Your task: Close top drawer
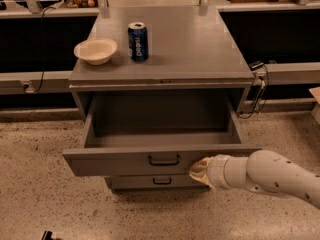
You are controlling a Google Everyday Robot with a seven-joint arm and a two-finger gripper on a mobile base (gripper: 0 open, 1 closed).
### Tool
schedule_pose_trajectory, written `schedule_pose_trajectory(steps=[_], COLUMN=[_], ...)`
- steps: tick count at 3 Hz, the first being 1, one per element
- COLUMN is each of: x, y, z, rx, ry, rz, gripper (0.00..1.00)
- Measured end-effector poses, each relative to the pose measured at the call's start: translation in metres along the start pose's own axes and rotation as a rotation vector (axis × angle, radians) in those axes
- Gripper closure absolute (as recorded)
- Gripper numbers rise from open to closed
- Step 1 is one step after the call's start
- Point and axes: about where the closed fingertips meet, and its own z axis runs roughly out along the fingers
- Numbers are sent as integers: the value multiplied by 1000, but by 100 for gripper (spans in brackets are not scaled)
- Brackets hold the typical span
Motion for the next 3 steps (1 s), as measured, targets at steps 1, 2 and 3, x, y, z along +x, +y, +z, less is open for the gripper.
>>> schedule_pose_trajectory(steps=[1,2,3], x=[-16,-27,-30], y=[-12,-21,-31], z=[32,58,84], rx=[-19,-38,-58], ry=[-43,-70,-91], rz=[-33,-57,-66], gripper=[100,100,100])
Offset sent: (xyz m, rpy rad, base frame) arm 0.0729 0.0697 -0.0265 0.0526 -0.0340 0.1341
